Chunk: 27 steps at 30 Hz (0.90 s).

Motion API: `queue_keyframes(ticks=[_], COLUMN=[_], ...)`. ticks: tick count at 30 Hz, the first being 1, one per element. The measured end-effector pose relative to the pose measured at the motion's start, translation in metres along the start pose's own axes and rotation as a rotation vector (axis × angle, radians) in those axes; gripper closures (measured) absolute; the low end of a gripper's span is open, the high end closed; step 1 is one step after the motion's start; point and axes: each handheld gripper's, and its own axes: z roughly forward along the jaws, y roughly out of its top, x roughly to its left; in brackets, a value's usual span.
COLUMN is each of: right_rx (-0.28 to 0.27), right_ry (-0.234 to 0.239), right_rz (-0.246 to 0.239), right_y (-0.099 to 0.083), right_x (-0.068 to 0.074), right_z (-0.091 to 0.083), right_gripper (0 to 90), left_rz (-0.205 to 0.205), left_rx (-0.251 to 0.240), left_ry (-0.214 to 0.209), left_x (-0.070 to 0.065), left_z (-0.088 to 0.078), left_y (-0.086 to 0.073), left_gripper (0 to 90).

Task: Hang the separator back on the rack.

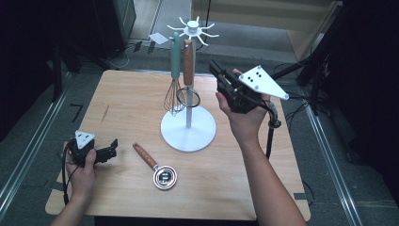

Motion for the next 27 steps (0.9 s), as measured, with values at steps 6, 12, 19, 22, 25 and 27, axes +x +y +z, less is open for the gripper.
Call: queue_keyframes(ticks=[6, 12, 19, 22, 25, 27], right_rx=[0.062, 0.089, 0.134, 0.144, 0.156, 0.172], right_ry=[0.018, 0.015, 0.0, -0.008, -0.022, -0.026], right_rz=[0.02, 0.04, 0.048, 0.05, 0.059, 0.062], right_y=[-0.026, -0.047, -0.068, -0.076, -0.085, -0.091], right_x=[0.007, 0.009, 0.013, 0.013, 0.012, 0.011], right_z=[-0.012, -0.018, -0.027, -0.03, -0.035, -0.038], right_gripper=[81.3, 74.6, 67.8, 65.3, 62.5, 61.9], left_rz=[-0.005, 0.001, 0.003, 0.006, 0.01, 0.001], left_rx=[0.008, -0.003, 0.002, 0.003, 0.004, 0.014], left_ry=[0.024, 0.002, 0.021, 0.006, -0.029, -0.053], left_x=[0.0, -0.002, -0.008, -0.012, -0.014, -0.016], left_z=[0.001, 0.0, 0.005, 0.005, 0.006, 0.007], left_y=[0.0, 0.0, 0.003, 0.003, 0.004, 0.004], left_gripper=[0.0, 0.0, 6.4, 16.4, 28.4, 38.8])
